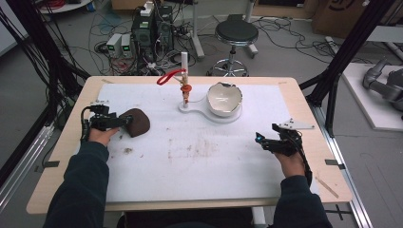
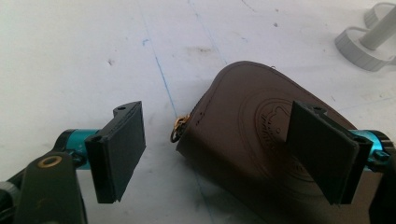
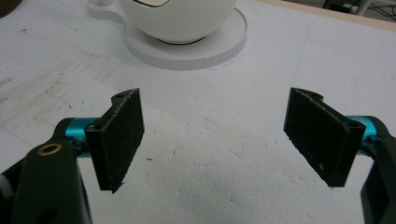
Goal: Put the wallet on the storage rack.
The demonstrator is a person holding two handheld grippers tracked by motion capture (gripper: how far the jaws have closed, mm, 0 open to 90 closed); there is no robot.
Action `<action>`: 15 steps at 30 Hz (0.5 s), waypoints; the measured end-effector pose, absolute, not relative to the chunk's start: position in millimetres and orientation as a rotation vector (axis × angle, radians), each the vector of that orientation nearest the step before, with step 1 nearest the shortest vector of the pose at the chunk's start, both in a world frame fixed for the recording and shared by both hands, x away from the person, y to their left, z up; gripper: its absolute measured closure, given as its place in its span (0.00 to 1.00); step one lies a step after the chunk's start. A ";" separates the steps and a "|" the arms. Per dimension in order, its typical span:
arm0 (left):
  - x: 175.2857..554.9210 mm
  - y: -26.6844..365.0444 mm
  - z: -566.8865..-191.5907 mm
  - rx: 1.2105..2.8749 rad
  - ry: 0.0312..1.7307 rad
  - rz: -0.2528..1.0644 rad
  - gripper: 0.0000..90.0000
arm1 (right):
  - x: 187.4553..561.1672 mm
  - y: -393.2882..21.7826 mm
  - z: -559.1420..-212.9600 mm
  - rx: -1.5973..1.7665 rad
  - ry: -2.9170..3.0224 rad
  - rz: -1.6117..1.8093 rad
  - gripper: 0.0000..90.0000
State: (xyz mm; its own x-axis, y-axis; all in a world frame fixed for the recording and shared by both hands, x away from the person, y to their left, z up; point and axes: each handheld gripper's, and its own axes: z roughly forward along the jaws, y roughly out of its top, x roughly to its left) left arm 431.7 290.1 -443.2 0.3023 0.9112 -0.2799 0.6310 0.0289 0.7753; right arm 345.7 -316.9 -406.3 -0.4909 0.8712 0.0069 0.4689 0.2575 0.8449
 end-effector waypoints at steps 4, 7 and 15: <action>431.2 288.7 -445.2 1.684 1.367 0.291 0.37 | 345.7 -316.8 -406.3 1.209 2.071 1.140 0.23; 431.1 283.5 -445.6 1.696 1.350 0.244 0.40 | 345.9 -316.8 -406.3 1.213 2.068 1.141 0.23; 417.6 259.8 -443.3 1.711 1.320 0.118 0.52 | 345.5 -318.5 -405.9 1.218 2.060 1.145 0.23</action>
